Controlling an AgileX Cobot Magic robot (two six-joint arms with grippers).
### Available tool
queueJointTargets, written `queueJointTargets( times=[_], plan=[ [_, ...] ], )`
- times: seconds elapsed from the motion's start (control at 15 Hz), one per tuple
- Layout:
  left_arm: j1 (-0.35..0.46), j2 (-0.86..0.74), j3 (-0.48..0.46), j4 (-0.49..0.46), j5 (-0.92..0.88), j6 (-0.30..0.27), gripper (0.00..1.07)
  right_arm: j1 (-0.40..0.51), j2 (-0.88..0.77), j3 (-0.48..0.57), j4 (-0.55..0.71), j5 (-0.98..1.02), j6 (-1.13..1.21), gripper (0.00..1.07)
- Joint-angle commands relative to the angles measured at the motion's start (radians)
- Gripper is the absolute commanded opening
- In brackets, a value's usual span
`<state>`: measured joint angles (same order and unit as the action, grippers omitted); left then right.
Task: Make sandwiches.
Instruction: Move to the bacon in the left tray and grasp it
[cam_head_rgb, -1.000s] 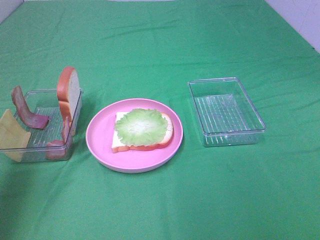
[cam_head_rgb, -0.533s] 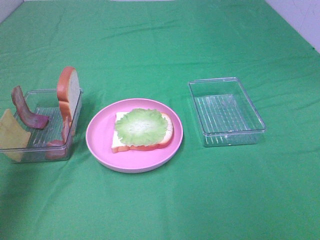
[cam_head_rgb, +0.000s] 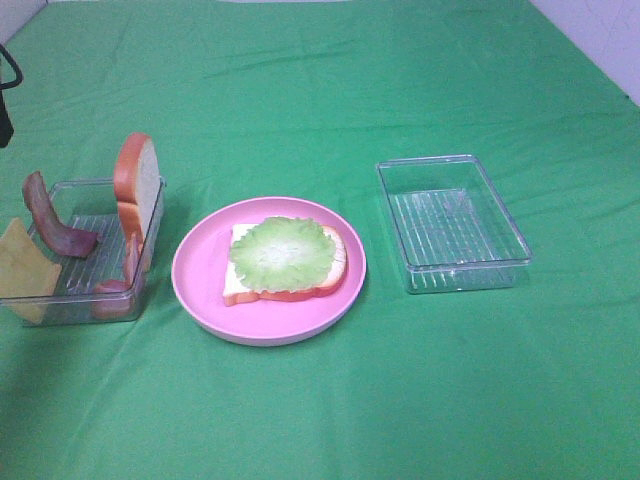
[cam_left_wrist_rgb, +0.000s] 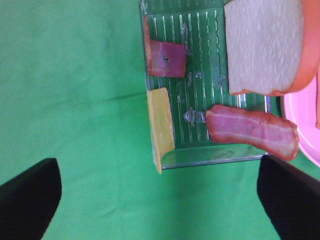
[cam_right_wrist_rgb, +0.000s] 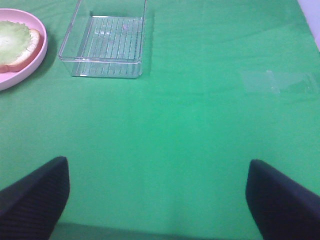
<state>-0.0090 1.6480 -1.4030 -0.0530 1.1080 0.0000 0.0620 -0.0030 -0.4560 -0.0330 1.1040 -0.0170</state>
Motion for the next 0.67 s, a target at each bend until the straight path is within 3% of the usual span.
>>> queueJointTargets(
  times=[0.07, 0.67],
  plan=[
    [0.001, 0.071, -0.057, 0.002, 0.011, 0.0, 1.0, -0.006, -0.035, 0.002, 0.001, -0.004, 0.0, 0.92],
    [0.006, 0.377, -0.262, 0.003, 0.009, -0.008, 1.0, -0.006, -0.035, 0.002, 0.001, -0.004, 0.0, 0.92]
  ],
)
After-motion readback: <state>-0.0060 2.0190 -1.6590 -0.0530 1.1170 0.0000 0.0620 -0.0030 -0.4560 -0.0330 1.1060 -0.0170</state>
